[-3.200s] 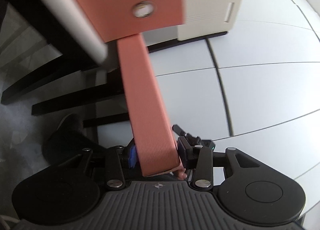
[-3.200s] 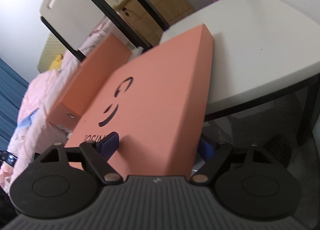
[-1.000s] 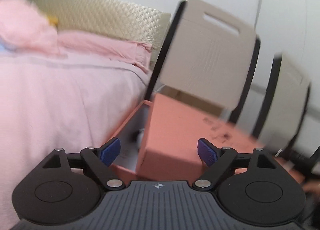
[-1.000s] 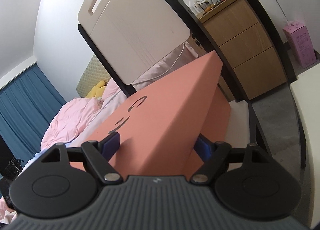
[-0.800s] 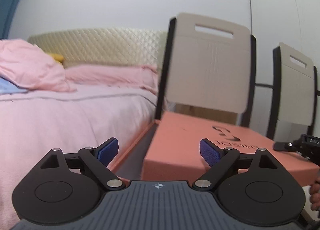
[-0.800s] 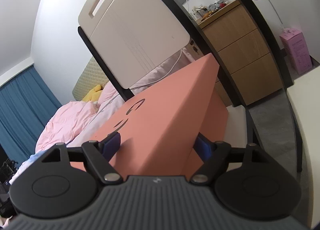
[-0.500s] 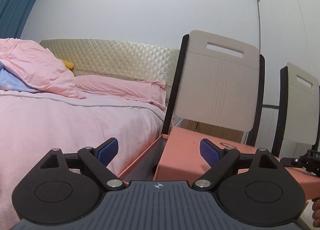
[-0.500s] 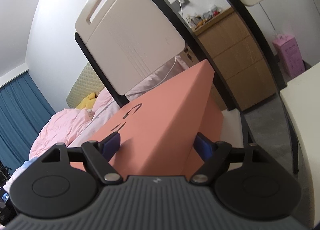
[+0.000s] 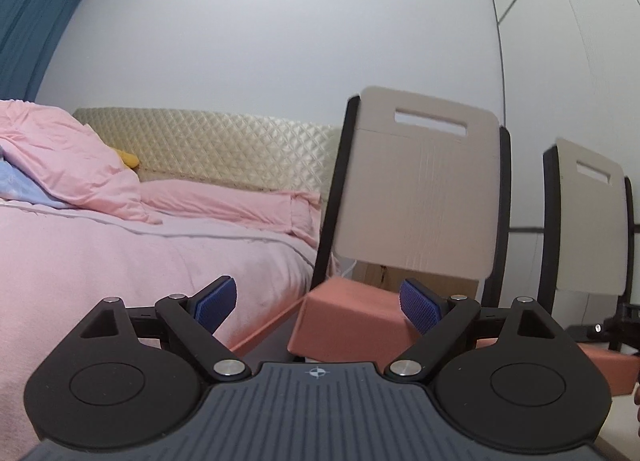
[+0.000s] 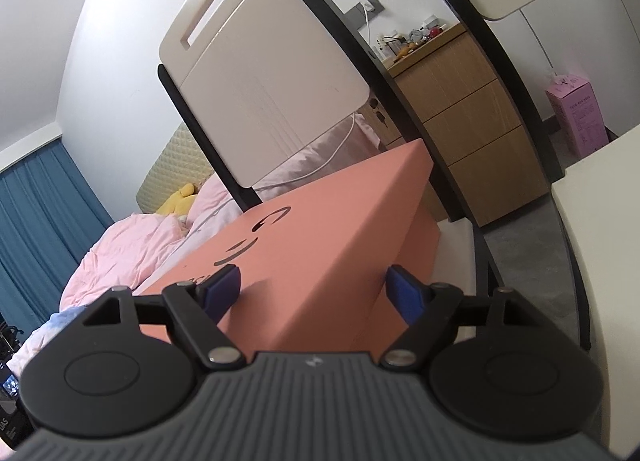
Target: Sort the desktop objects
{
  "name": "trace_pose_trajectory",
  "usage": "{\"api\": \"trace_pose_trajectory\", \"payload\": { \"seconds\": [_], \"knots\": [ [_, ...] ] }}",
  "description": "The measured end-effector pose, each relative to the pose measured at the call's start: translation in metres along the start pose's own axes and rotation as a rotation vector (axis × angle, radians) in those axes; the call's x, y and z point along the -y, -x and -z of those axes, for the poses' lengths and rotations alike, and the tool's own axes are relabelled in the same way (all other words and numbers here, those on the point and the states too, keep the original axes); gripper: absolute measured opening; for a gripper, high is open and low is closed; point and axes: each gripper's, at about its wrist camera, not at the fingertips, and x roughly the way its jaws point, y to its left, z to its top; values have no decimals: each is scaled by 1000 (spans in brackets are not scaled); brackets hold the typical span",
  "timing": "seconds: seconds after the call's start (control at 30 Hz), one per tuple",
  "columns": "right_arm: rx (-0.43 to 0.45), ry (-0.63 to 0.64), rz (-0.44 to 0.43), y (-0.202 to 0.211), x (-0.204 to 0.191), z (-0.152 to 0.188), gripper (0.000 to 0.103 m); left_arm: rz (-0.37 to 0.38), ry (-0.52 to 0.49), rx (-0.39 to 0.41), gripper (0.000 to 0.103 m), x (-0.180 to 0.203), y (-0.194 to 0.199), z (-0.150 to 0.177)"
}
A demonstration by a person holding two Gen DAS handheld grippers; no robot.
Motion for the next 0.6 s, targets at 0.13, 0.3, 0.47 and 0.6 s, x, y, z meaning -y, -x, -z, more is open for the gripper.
{"api": "trace_pose_trajectory", "payload": {
  "seconds": [0.13,0.3,0.47,0.6],
  "knots": [
    [9,15,-1,6,-4,2,79,-9,19,25,92,-3,2,-1],
    [39,8,15,12,-10,5,76,-20,44,55,92,-7,5,-2],
    [55,28,56,12,-17,9,71,5,57,41,92,-8,4,-2],
    [59,35,62,13,-20,11,69,21,59,33,92,-9,0,-1]
  ]
}}
